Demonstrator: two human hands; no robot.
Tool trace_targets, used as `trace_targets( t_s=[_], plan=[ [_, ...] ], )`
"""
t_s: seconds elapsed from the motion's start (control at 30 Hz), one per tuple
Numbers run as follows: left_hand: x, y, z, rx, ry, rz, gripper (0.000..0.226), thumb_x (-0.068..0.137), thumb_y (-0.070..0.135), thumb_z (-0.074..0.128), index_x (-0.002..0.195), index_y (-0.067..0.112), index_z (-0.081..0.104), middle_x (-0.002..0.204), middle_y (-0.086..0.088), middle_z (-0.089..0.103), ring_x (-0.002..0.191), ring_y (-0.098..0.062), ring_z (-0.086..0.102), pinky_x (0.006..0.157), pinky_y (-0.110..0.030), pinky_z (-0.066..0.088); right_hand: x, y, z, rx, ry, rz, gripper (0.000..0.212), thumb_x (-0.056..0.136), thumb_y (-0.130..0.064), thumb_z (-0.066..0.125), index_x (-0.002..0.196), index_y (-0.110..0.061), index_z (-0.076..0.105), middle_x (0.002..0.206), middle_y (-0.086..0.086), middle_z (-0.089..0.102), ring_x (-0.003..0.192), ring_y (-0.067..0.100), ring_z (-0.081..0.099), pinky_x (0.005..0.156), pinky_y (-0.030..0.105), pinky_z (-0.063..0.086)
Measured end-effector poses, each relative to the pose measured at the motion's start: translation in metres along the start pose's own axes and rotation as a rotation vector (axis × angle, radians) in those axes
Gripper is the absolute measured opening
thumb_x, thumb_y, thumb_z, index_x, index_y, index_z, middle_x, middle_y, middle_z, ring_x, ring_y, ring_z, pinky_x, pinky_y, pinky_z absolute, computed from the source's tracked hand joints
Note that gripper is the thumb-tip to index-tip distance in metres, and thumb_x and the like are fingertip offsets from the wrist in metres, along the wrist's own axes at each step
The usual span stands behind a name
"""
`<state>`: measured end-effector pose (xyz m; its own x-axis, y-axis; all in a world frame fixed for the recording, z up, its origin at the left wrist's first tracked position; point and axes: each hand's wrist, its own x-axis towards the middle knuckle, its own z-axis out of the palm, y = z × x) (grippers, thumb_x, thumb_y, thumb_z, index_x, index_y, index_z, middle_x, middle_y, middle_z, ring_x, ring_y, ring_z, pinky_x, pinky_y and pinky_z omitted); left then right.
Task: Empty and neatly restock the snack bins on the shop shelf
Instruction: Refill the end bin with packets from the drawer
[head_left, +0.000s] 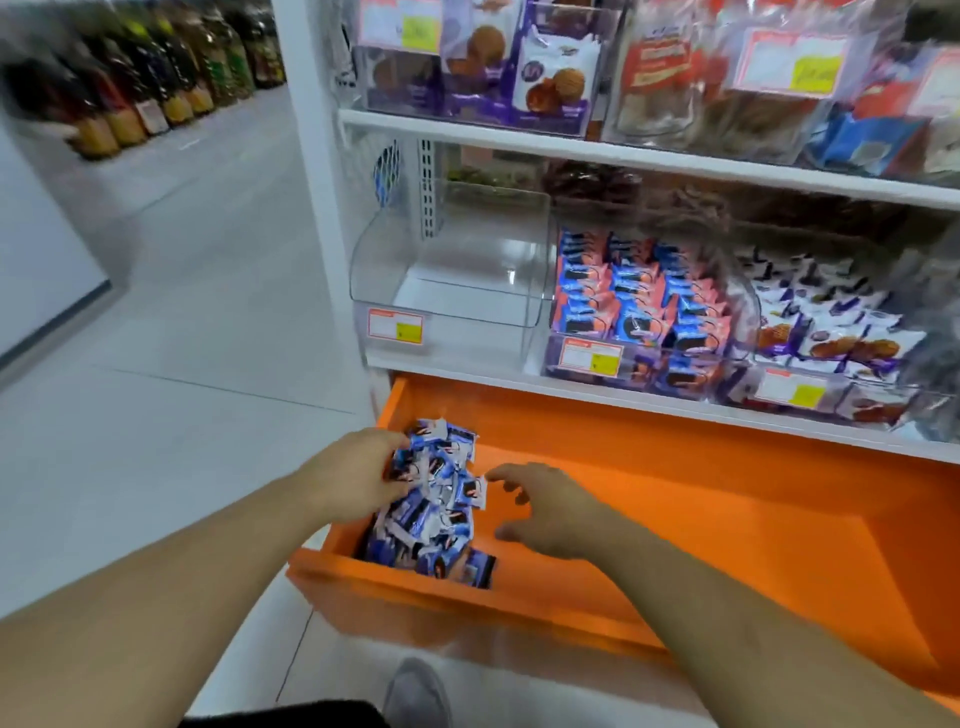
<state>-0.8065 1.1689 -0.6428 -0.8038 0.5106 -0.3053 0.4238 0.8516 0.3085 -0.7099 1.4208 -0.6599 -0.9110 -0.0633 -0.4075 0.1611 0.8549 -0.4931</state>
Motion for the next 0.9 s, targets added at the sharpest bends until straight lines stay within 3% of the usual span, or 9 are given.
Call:
trace_targets(
  t_s=[0.1,0.2,0.33,0.47,0.63,0.73,0.8,0.9],
  plan=[
    [0.044,0.000,0.029,-0.005,-0.069,0.050,0.069,0.094,0.038,0.074,0.155,0.021,0.045,0.148,-0.004,0.054,0.135,-0.022,0.051,0.109,-0.031,0.041,0.055,0.019,0.023,0.028,-0.047,0.028,0.086,0.091,-0.039,0.081,0.161,-0.035,0.033,0.161,0.001,0.041,0.141,0.024,0.048,0.108,0.040,0.048],
    [0.089,0.005,0.061,-0.035,-0.112,0.054,0.070,0.094,0.033,0.076,0.154,0.021,0.043,0.139,-0.004,0.058,0.125,-0.022,0.056,0.096,-0.025,0.041,0.106,0.044,0.047,0.040,-0.068,0.045,0.090,0.092,-0.036,0.080,0.164,-0.030,0.027,0.166,0.003,0.033,0.148,0.027,0.039,0.115,0.041,0.042],
    [0.138,-0.002,0.104,-0.045,-0.100,-0.013,0.079,0.091,0.027,0.077,0.159,0.021,0.036,0.151,-0.006,0.054,0.134,-0.024,0.054,0.108,-0.032,0.046,0.161,0.076,0.078,0.079,-0.085,0.091,0.089,0.094,-0.032,0.079,0.164,-0.024,0.025,0.168,0.004,0.029,0.149,0.029,0.038,0.116,0.036,0.040],
    [0.166,-0.008,0.129,-0.071,-0.040,-0.110,0.075,0.093,0.022,0.074,0.159,0.023,0.037,0.153,-0.006,0.052,0.134,-0.026,0.055,0.111,-0.036,0.046,0.193,0.095,0.108,0.100,-0.032,0.088,0.081,0.093,-0.034,0.079,0.161,-0.027,0.035,0.160,0.004,0.042,0.143,0.028,0.044,0.114,0.035,0.040],
    [0.172,-0.016,0.144,-0.089,-0.022,-0.235,0.074,0.089,0.021,0.080,0.154,0.024,0.044,0.158,-0.007,0.033,0.135,-0.027,0.052,0.116,-0.036,0.040,0.196,0.106,0.120,0.086,0.032,0.124,0.047,0.093,-0.030,0.074,0.138,-0.026,0.059,0.133,0.009,0.054,0.125,0.032,0.048,0.098,0.034,0.042],
    [0.166,-0.012,0.136,-0.161,0.012,-0.265,0.065,0.081,0.027,0.088,0.139,0.021,0.059,0.142,-0.007,0.054,0.121,-0.025,0.062,0.108,-0.039,0.051,0.183,0.113,0.108,0.114,-0.005,0.163,0.029,0.088,-0.034,0.081,0.106,-0.026,0.059,0.114,0.005,0.055,0.103,0.026,0.055,0.073,0.028,0.040],
    [0.158,-0.004,0.127,-0.227,0.058,-0.229,0.055,0.079,0.027,0.090,0.127,0.027,0.062,0.123,-0.001,0.067,0.098,-0.014,0.073,0.095,-0.039,0.059,0.171,0.117,0.093,0.218,-0.049,0.203,0.033,0.086,-0.027,0.084,0.103,-0.023,0.057,0.105,0.002,0.059,0.082,0.018,0.058,0.057,0.027,0.040],
    [0.141,0.013,0.105,-0.381,0.068,-0.178,0.049,0.080,0.030,0.090,0.114,0.035,0.054,0.100,0.004,0.072,0.067,-0.011,0.073,0.069,-0.037,0.064,0.143,0.110,0.056,0.331,-0.103,0.204,0.039,0.080,-0.021,0.090,0.107,-0.020,0.062,0.103,0.005,0.071,0.079,0.023,0.070,0.058,0.041,0.058]
  ],
)
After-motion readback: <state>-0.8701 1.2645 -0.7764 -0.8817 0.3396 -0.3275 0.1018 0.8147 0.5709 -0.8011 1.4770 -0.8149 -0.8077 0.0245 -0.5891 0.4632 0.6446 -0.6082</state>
